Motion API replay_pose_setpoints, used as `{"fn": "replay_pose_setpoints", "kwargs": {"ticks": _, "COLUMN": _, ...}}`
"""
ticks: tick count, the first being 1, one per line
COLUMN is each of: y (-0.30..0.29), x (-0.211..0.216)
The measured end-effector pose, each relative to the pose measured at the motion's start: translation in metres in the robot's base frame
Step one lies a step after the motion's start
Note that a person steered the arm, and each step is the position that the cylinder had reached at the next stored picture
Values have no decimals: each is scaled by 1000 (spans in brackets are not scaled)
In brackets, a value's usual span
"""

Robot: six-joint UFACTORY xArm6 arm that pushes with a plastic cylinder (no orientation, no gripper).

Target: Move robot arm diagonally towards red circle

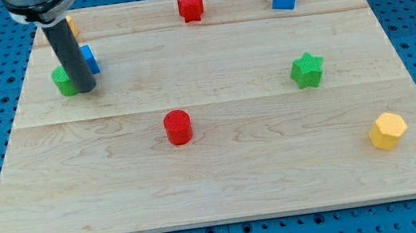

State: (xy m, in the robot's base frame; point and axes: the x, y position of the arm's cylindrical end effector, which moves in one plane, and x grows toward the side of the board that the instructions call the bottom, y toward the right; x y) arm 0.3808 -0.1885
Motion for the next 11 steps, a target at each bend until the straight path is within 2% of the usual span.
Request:
{"fn": "replay_pose_setpoints", "kwargs": {"ticks": 2, "y": -3, "x": 14}}
{"fn": "replay_pose_setpoints", "kwargs": {"ticks": 3, "y": -8, "x": 58}}
{"fn": "replay_pose_setpoints", "kwargs": {"ticks": 4, "y": -87, "x": 77}}
{"fn": "replay_pose_setpoints", "kwargs": {"ticks": 5, "y": -117, "x": 72}}
{"fn": "replay_pose_setpoints", "kwargs": {"ticks": 6, "y": -117, "x": 39}}
{"fn": "replay_pose_setpoints", "kwargs": {"ticks": 8, "y": -116, "x": 30}}
{"fn": "replay_pose_setpoints", "kwargs": {"ticks": 9, "y": -83, "x": 42}}
{"fn": "replay_pose_setpoints", "kwargs": {"ticks": 10, "y": 1, "x": 72}}
{"fn": "replay_pose_setpoints", "kwargs": {"ticks": 11, "y": 7, "x": 72}}
